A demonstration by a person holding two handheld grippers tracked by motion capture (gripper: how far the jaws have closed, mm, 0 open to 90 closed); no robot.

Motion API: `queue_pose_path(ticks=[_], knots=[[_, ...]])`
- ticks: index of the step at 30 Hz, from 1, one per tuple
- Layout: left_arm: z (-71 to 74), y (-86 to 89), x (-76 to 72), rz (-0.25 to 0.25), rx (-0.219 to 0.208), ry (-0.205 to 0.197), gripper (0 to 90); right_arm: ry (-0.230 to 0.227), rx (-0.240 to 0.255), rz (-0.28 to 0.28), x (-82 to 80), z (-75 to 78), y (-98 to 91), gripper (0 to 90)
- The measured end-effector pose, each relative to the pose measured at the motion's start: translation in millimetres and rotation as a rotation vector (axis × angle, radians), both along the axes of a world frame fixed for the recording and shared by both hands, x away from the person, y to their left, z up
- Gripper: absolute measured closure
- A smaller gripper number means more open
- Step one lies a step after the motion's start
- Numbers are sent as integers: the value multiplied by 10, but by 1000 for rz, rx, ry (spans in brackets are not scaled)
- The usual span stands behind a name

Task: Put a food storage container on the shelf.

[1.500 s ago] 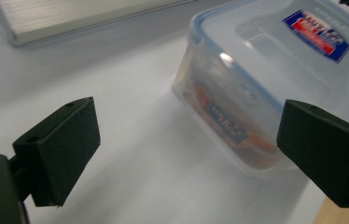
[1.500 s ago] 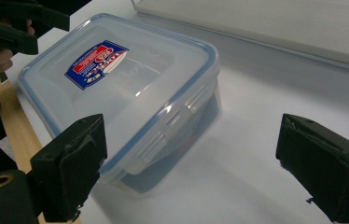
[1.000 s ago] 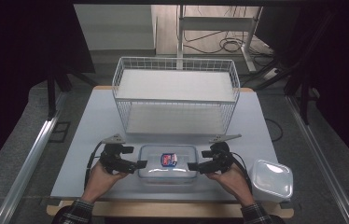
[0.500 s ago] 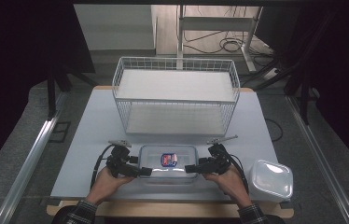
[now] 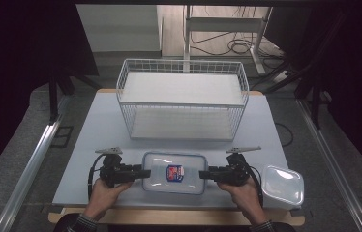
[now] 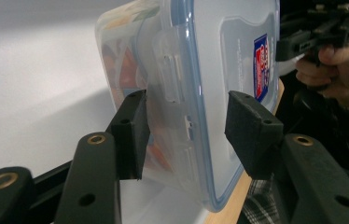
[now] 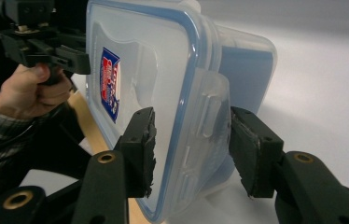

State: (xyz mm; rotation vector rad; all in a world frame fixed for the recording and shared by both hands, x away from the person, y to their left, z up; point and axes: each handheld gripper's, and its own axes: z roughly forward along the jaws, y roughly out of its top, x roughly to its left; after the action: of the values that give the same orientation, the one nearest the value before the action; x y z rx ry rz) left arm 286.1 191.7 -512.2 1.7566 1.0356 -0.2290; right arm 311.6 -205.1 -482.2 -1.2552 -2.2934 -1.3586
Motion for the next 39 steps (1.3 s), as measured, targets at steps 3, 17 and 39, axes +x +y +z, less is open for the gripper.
queue_pose_path(ticks=[3,17,39], knots=[[-3,13,2,15,-10,-3,513,-15,1,-18,-23,1,19,524],[140,-10,-2,48,-31,-58,525,-132,-2,-75,-68,147,56,511],[827,-5,172,70,3,-169,522,-228,71,-67,149,695,30,518]])
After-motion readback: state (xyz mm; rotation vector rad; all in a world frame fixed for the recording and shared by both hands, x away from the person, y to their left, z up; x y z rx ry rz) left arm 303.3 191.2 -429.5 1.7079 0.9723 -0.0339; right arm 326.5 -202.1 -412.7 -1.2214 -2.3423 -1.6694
